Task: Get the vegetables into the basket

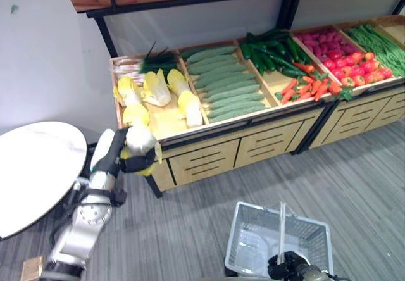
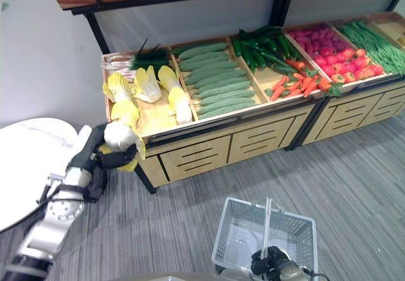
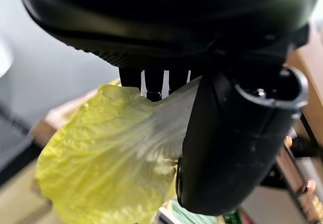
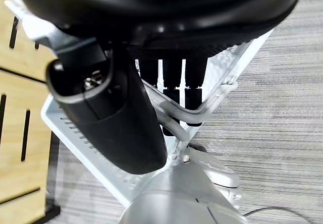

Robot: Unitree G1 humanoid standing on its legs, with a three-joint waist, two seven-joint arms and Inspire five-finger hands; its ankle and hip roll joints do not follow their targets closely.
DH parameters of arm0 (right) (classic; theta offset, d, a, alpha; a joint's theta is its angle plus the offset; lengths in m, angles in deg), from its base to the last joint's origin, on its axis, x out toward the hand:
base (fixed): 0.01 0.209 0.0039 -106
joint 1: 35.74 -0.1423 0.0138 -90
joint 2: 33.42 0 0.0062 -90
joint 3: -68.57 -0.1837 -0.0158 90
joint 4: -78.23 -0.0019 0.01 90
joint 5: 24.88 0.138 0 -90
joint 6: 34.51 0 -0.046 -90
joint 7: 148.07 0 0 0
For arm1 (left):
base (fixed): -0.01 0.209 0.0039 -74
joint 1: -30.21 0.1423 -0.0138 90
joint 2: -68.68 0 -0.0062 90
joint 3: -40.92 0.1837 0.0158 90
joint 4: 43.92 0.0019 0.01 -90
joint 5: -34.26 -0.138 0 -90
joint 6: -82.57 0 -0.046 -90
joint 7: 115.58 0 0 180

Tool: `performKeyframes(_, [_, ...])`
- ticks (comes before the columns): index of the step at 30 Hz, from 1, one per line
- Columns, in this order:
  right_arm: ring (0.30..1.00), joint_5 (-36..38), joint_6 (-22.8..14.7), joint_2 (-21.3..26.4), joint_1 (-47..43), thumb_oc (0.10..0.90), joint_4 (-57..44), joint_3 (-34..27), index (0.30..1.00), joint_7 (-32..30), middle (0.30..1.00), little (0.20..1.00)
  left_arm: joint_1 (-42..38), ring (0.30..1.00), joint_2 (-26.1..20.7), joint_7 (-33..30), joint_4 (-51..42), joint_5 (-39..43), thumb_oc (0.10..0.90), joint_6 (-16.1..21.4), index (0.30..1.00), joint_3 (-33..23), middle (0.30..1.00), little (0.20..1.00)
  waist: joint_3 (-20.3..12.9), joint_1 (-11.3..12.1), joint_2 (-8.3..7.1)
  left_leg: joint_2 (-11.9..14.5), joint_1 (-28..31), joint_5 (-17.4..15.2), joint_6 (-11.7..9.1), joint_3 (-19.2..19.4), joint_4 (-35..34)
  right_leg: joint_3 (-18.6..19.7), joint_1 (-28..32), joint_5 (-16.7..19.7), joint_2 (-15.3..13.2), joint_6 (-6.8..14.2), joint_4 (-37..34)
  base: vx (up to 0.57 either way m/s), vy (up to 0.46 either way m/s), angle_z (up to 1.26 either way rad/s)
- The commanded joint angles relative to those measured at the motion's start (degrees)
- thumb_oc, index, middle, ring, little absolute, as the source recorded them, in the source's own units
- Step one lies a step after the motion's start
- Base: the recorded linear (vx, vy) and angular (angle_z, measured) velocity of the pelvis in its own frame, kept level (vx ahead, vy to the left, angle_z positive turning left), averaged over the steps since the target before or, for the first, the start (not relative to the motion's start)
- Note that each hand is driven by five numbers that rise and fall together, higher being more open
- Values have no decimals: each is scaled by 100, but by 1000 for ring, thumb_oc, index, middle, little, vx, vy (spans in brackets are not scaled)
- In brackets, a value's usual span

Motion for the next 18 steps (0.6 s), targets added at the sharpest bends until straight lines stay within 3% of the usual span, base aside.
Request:
performKeyframes(1, [300,44,-137,151,-174,400,216,140,300,-24,300,300,-574,300,-270,105,-622,711,400,541,300,-396,300,300,-251,-34,-242,-167,29,-543,155,-151,18,122,542,-1083,-198,319,193,-19,51,17])
performKeyframes(4, [300,75,-130,161,-147,400,205,44,300,-22,300,300,-266,300,-287,234,-747,858,400,482,300,-513,300,300,-271,14,-264,-181,32,-541,188,-214,18,71,573,-1098,-217,311,172,-19,43,13])
performKeyframes(8, [300,18,-112,185,-169,400,209,17,300,-38,300,300,-62,300,-59,432,-796,1772,400,442,300,-413,300,300,-229,66,-287,-191,16,-528,218,-289,18,5,582,-1087,-248,299,169,-32,40,8])
performKeyframes(18, [300,66,-70,203,-77,400,113,-98,300,-74,300,300,-187,300,-109,428,-817,1844,400,306,300,-319,300,300,-125,-6,-298,-248,145,-673,361,-241,94,46,574,-1204,-279,349,455,-4,65,2])
